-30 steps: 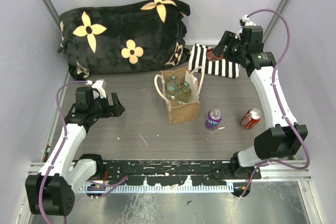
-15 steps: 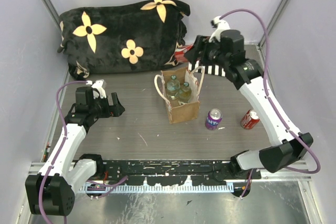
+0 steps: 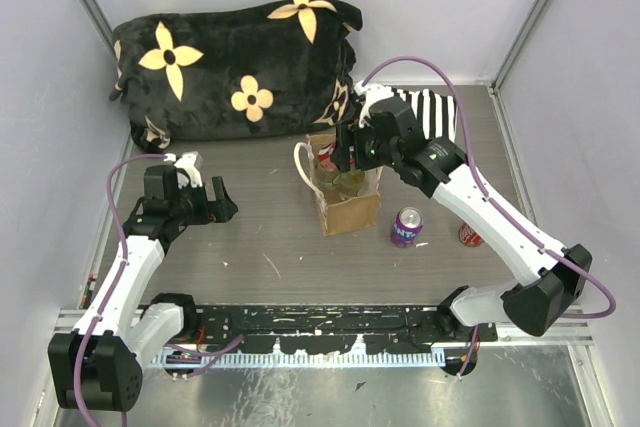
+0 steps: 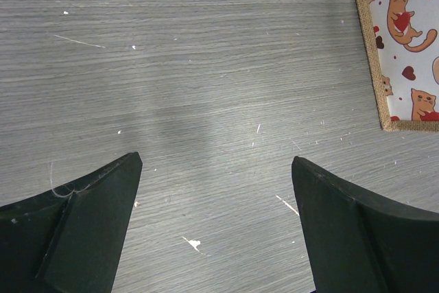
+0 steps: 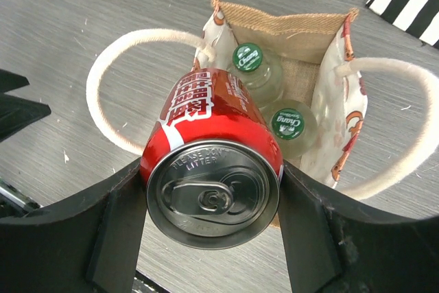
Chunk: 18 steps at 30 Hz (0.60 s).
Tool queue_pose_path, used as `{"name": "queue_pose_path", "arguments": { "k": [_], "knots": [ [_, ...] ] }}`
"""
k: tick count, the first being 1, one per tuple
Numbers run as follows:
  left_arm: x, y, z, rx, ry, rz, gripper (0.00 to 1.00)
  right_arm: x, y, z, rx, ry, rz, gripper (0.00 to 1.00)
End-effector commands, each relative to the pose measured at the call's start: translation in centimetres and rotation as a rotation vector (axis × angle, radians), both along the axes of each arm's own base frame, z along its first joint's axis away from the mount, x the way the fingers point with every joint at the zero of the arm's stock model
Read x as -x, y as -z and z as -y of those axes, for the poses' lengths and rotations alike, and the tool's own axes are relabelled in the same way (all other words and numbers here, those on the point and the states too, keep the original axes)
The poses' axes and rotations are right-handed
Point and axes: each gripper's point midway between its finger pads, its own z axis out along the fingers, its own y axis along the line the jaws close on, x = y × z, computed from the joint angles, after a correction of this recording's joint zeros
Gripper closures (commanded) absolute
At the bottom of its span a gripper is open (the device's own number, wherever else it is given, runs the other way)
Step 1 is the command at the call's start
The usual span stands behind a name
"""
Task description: Place the beverage into the canvas bag
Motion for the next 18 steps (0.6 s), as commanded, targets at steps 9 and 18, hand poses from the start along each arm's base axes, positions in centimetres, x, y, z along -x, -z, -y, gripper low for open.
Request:
{"name": "queue_pose_path", "arguments": {
  "k": [9,18],
  "knots": [
    [0.1,0.2,-0.2,-0.005,-0.007,0.002,0.02,0.0,-0.5,-2.3,0.036,-0.013,0.107,0.99],
    [0.2,0.2,-0.3,-0.007,-0.008,0.004,0.02,-0.2,1.2,-2.7,0.074,-0.015,0.084,0.99]
  ]
}}
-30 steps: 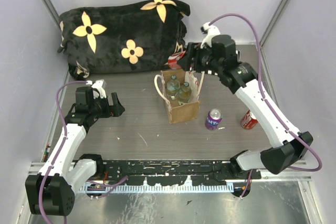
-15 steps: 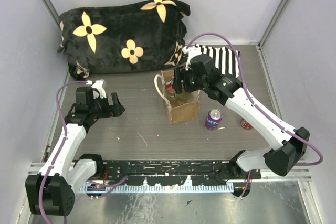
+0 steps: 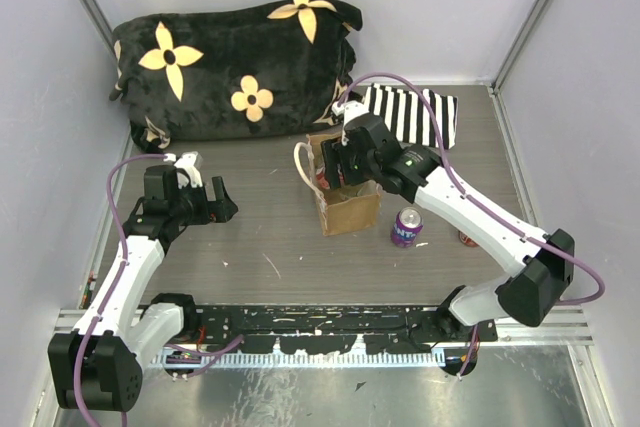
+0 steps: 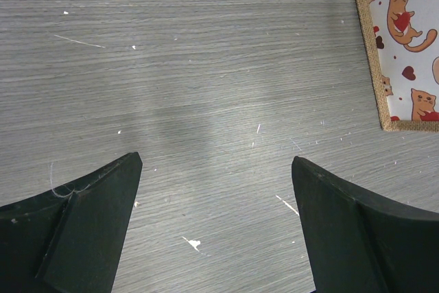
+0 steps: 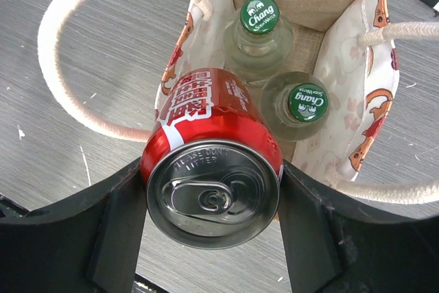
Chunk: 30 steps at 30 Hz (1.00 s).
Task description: Place the beverage into the canvas bag
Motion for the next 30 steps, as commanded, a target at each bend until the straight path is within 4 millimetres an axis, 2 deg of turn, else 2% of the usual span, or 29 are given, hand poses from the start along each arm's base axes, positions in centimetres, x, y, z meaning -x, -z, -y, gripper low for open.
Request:
{"name": "queue_pose_path", "arguments": {
  "k": [1,23,30],
  "knots": [
    [0.1,0.1,-0.3,-0.007,-0.008,0.006,0.02,-1.9,-3.2,-1.2,-0.072,0.015,0.128,0.99],
    [0.1,0.0,-0.2,-0.005,-0.002,0.013,0.02,-4.4,3.7,-3.1,0.079,-0.003,0.042,0.99],
    [0.0,0.2,-0.1,-0.002,0.001,0.003,0.02,-5.4,5.7,-3.1,0.148,0.015,0.026,0.99]
  ]
}}
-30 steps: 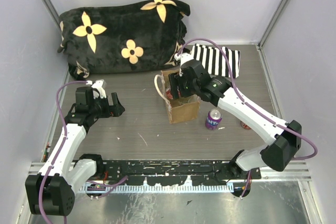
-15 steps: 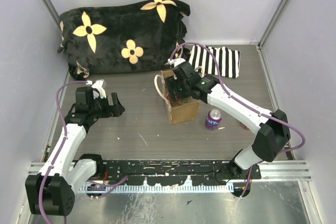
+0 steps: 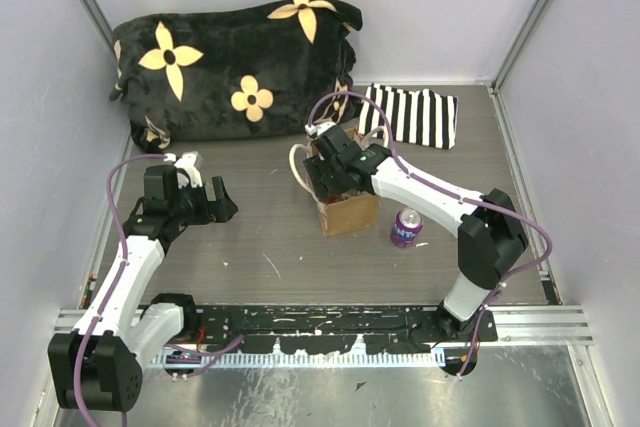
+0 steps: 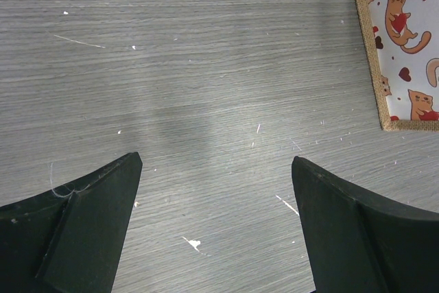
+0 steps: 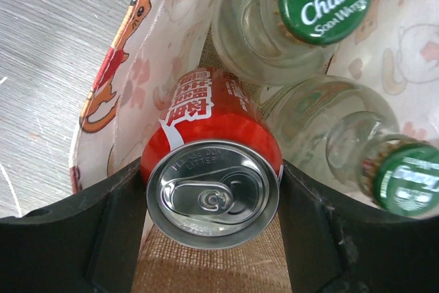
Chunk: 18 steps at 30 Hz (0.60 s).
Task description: Place the beverage into the canvas bag
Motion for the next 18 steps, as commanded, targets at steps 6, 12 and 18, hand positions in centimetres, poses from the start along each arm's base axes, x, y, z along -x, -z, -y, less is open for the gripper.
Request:
{"name": "queue_pose_path", "arguments": {
  "k": [6,12,18],
  "knots": [
    [0.0,0.2,0.0,-0.001,0.005,0.002,0.02,-3.7,-2.4,-2.1,-0.033,0.016,0.131,0.99],
    [0.0,0.2,0.0,0.004,0.004,0.003,0.02,-4.0,-1.9,-2.6,-0.024,0.012,0.124,0.8],
    [-0.1,0.1,0.1,0.009,0.005,0.005,0.02,-4.0,-2.1,-2.8,-0.034,0.005,0.129,0.42]
  ]
}}
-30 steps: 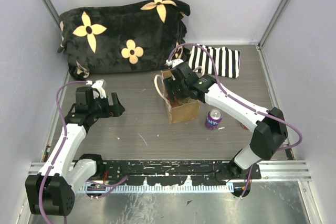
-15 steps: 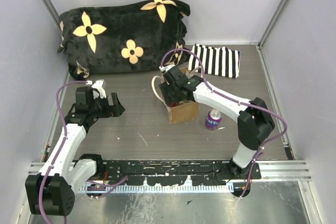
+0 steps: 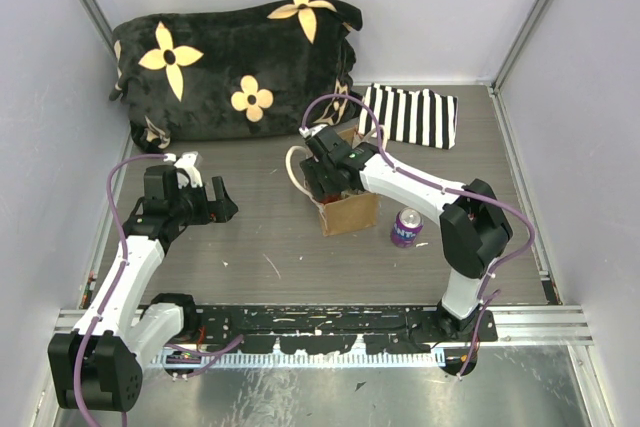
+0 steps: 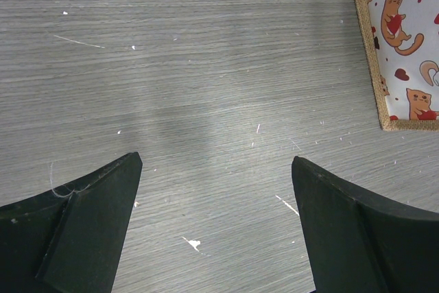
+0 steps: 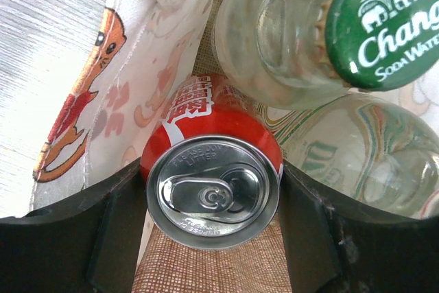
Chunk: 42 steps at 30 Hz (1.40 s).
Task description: Place the beverage into the canvas bag
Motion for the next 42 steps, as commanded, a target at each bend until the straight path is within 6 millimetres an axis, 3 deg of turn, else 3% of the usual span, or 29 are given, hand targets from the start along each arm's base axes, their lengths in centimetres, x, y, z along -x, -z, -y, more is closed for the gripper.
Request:
{"name": "queue_pose_path", "arguments": {
  "k": [1,10,21,27,31,35,39,42],
  "knots": [
    [-0.1,0.1,0.1,0.009,0.005,0.005,0.02,-3.0,-4.9,-2.3,-0.107,0.005,0.162,0.39],
    [0.0,0.1,0.2,0.012,0.006,0.009,0.02,-2.7,-6.1,-2.3,-0.137,0.001,0.177,0.22],
    [0.2,-0.1,0.3,0.023,0.004,0.016,0.02,-2.1,-7.5,-2.1,-0.174,0.011,0.189,0.19],
    [0.2,0.0,0.3,0.023,0.005,0.014,0.02,-2.1,-9.9,-1.6,-0.21,0.032,0.244,0.21],
    [0.2,0.0,0.3,0.024,0.006,0.013,0.02,-2.2,-12.6,-1.6,-0.265,0.04,0.304,0.22],
    [0.2,0.0,0.3,0.024,0.006,0.013,0.02,-2.3,-17.6,-1.1,-0.36,0.064,0.413,0.22],
    [0.2,-0.1,0.4,0.025,0.013,0.017,0.02,-2.3,-23.1,1.2,-0.387,0.13,0.54,0.22],
    [0.3,-0.1,0.4,0.025,0.014,0.016,0.02,-1.9,-25.5,4.6,-0.33,0.228,0.587,0.2]
  ]
}}
